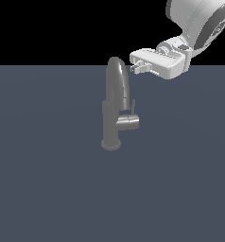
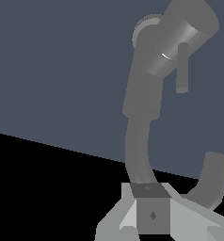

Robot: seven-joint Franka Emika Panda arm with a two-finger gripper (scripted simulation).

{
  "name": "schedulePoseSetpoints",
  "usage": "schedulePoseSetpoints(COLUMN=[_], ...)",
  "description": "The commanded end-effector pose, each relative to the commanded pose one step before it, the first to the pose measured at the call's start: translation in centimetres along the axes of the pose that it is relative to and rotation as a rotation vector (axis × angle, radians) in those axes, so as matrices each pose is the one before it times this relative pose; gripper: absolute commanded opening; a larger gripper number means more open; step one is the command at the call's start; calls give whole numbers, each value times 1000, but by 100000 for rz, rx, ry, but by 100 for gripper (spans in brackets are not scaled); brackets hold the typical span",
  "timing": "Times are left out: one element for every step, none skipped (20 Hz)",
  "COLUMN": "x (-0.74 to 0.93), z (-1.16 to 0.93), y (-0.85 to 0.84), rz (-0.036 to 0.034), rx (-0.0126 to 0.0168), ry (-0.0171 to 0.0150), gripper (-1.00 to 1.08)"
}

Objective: Turn on the faucet by rotating a designated handle.

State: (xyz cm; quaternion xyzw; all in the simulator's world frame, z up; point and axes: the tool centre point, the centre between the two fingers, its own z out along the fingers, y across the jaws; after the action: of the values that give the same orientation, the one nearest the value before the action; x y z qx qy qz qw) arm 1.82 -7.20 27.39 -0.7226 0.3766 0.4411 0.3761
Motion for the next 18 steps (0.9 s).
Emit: schedulePoseSetpoints(x=[2082,817,801,779,754,724,689,652,620,583,542,496,446,393,338,282,225,168], z=[388,150,149,148,147,143,137,131,129,128,125,118,106,94,81,69,57,45], y=[10,2,1,1,1,1,1,1,1,2,3,3,3,3,2,2,2,2], rz=[4855,1913,1877,1827,1769,1701,1621,1536,1457,1367,1264,1155,1038,914,787,656,521,386], rx=[4517,1763,1728,1680,1625,1560,1484,1405,1333,1252,1161,1061,953,839,721,601,479,356], ry=[-5904,-2257,-2208,-2142,-2068,-1981,-1881,-1776,-1683,-1580,-1463,-1336,-1198,-1053,-904,-753,-600,-446], gripper=[-100,-100,-100,-100,-100,-100,-100,-100,-100,-100,-100,-100,-100,-100,-100,-100,-100,-100])
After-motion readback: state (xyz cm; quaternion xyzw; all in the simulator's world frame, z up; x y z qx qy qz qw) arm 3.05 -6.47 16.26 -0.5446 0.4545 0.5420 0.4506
